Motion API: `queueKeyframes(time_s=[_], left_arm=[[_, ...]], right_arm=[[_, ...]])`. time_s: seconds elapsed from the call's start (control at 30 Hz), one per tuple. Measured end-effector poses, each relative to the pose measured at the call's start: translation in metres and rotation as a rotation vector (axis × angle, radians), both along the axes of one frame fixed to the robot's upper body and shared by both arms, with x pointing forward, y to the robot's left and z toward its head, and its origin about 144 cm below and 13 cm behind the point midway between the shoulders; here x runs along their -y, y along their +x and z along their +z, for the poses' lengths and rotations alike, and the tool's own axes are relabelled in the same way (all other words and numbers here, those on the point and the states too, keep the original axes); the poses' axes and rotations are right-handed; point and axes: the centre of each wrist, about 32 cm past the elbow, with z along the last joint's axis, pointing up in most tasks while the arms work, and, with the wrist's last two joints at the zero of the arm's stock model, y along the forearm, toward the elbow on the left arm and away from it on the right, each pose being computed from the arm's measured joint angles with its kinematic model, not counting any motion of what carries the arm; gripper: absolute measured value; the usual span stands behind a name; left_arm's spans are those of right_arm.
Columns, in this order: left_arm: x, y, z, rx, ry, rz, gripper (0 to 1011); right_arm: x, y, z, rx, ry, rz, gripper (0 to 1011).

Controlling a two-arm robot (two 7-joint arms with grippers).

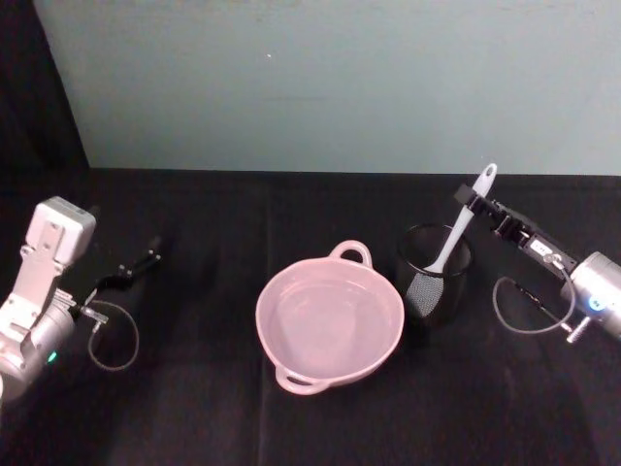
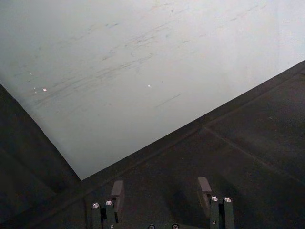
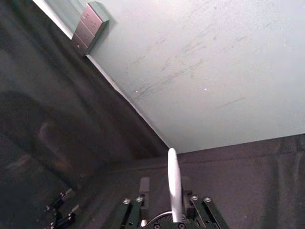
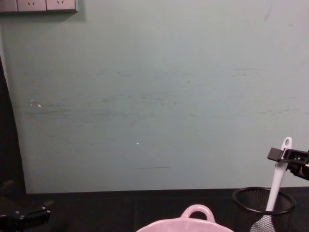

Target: Use the one hand to pick up the spoon and stir the clear water in the bowl.

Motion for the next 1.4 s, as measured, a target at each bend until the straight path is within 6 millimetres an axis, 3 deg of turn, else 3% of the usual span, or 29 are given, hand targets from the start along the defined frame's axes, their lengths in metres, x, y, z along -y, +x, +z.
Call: queueKeyframes(time_s=[0.07, 0.33, 0.7, 1.4], left_arm=[[0.0, 0.0, 0.0, 0.0, 0.0, 0.0, 1005], [0.0, 0.0, 0.0, 0.0, 0.0, 0.0, 1005], [0.0, 0.0, 0.0, 0.0, 0.0, 0.0, 1005], [0.0, 0.0, 0.0, 0.0, 0.0, 0.0, 1005]], right_arm=[[0.001, 0.0, 0.001, 0.009, -0.006, -0.003, 343], [0.004, -0.002, 0.01, 0.072, -0.048, -0.008, 124], [0.004, -0.011, 0.028, 0.19, -0.147, -0.009, 114], [-0.006, -0.031, 0.116, 0.433, -0.41, 0.079, 113]])
